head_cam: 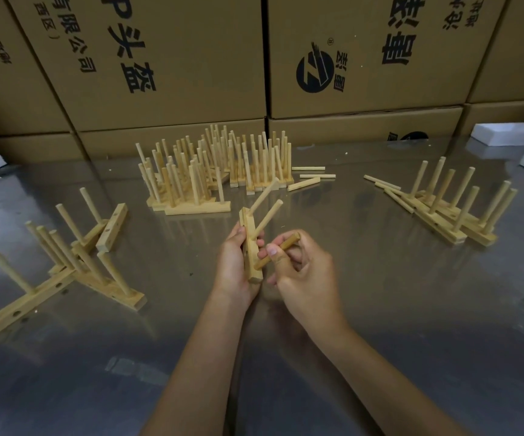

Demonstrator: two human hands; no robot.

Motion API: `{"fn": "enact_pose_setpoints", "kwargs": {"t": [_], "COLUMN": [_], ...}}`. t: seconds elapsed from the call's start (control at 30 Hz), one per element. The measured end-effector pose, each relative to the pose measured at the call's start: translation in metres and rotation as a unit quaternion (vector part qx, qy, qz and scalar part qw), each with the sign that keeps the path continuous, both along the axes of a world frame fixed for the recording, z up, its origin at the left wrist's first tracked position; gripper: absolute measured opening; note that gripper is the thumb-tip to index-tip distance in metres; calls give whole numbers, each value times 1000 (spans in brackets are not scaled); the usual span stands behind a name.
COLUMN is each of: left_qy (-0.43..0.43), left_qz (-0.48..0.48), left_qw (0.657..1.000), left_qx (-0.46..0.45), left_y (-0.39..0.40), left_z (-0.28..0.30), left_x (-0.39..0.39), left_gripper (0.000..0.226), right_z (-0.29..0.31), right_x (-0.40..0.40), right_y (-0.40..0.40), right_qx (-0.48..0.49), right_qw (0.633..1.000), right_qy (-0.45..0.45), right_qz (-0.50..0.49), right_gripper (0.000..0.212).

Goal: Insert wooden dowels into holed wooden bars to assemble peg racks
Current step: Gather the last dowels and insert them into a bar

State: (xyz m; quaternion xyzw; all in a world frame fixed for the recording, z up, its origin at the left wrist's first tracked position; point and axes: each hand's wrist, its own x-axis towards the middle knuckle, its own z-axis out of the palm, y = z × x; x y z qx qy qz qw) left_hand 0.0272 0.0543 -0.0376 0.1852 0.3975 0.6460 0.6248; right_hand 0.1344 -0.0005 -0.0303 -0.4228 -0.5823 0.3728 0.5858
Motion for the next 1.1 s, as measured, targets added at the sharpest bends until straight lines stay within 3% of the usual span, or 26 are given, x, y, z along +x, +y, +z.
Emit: {"fn": "enact_pose_setpoints", "kwargs": {"t": [0.13,0.37,0.43,0.53,0.6,0.87,1.1], "left_qy": [27,63,86,121,142,171,208], "left_qz": [1,-17,-24,-25,-30,-80,-75], "left_qw": [1000,998,996,992,989,981,974], "left_qx": [-2,5,8,15,21,42,44], "left_y": [-1,-3,-4,-6,-6,-7,-6], "left_z": [1,3,5,8,9,6,5], "left_x": [-2,-1,2,7,8,6,7], "left_gripper": [42,38,38,38,38,38,36], "right_z": [6,20,23,25,22,18,6], "right_x": [9,44,48,43,37,36,35], "right_y": [5,10,8,0,-2,1,4], "right_qx": [-27,-13,23,93,127,127,30], "right_qw": [999,980,955,882,856,879,930], "right_qy": [-11,-197,-293,-459,-499,-454,-365], "right_qz": [30,30,32,59,54,67,45], "right_gripper": [9,9,7,14,17,19,20]}}
